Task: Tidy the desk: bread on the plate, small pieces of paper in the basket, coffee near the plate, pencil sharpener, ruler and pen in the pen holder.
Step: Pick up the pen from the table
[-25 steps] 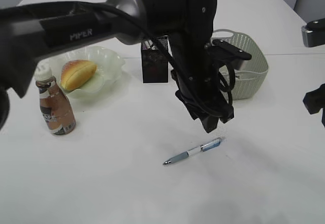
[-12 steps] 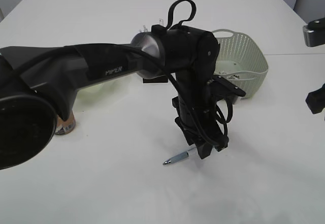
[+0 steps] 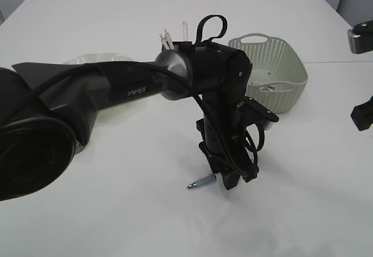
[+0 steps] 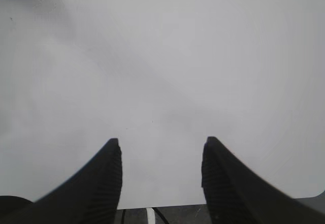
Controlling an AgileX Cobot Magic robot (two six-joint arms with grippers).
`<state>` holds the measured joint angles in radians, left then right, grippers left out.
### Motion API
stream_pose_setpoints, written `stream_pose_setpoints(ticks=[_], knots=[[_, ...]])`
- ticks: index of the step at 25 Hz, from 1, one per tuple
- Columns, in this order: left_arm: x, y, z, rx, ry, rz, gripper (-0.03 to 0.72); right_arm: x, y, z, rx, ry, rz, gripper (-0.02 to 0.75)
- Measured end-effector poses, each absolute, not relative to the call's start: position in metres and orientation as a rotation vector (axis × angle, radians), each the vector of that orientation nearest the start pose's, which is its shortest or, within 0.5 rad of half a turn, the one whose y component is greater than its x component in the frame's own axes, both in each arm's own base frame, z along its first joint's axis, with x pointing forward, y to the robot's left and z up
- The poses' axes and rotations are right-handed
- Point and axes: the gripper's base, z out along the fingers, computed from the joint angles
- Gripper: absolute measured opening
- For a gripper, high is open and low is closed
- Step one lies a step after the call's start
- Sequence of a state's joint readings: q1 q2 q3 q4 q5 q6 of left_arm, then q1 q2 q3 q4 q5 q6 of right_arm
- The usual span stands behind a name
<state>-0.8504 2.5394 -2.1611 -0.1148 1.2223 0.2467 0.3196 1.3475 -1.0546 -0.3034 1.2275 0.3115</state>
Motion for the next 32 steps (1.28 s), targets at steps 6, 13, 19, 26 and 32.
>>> stream_pose_setpoints(ticks=[6,13,19,26,32], knots=[[0.329,-0.385,0.110,1.596,2.662,-0.140,0.333,0.234,0.051,0.291,-0.132,2.898,-0.344,0.403],[0.331,-0.385,0.104,1.606,2.659,-0.113,0.250,0.234,0.051,0.291,-0.132,2.898,-0.344,0.403],[0.333,-0.385,0.103,1.612,2.647,-0.080,0.068,0.233,0.049,0.294,-0.135,2.879,-0.360,0.403],[0.334,-0.386,0.106,1.569,2.665,-0.085,0.064,0.231,0.048,0.297,-0.133,2.866,-0.359,0.403],[0.334,-0.391,0.141,1.370,2.702,-0.200,0.064,0.231,0.048,0.297,-0.133,2.866,-0.359,0.403]])
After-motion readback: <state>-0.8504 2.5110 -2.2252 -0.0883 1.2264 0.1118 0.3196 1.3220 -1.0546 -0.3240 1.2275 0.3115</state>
